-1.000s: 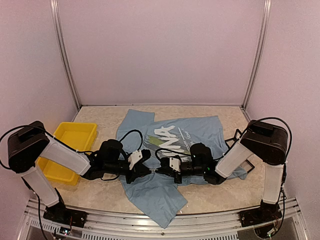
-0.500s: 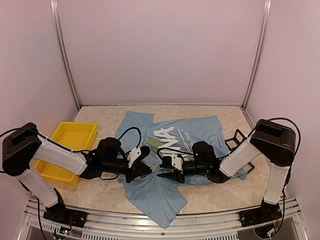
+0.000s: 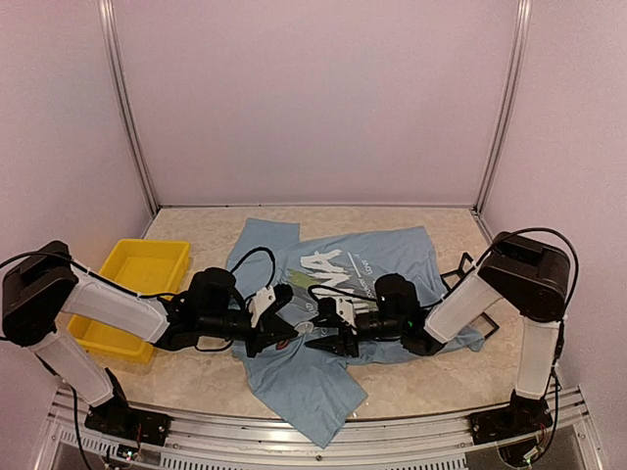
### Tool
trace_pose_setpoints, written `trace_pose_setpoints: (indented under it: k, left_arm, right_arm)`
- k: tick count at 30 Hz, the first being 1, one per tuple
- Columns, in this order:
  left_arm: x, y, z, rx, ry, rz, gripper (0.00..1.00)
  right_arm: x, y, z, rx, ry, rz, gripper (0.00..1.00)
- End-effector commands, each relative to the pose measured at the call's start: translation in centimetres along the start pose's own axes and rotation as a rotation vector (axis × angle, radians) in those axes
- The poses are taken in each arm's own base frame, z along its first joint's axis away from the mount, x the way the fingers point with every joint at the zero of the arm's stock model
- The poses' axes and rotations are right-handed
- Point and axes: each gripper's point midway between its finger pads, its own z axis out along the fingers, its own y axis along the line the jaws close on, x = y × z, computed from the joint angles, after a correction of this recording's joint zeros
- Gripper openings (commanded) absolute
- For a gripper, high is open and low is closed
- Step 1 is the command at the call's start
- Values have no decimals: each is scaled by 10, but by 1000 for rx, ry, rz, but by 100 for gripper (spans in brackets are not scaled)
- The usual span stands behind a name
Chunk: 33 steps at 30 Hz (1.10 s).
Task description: Pin the brooch onto the clothing
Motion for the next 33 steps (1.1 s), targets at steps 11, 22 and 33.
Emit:
trace_pose_setpoints:
  k: [11,22,33]
  left_arm:
    - [-3,-8,-2,23,-18,29,0]
    - [-5,-10,-3,21,-21,46,0]
    - [-7,-13,-6,20,-28,63,0]
  right_arm:
    - [-8,9,13,-193,-65,106,24]
    - [-6,12,13,-216,-66,118,34]
    - [-3,12,9,-245,-72,167,22]
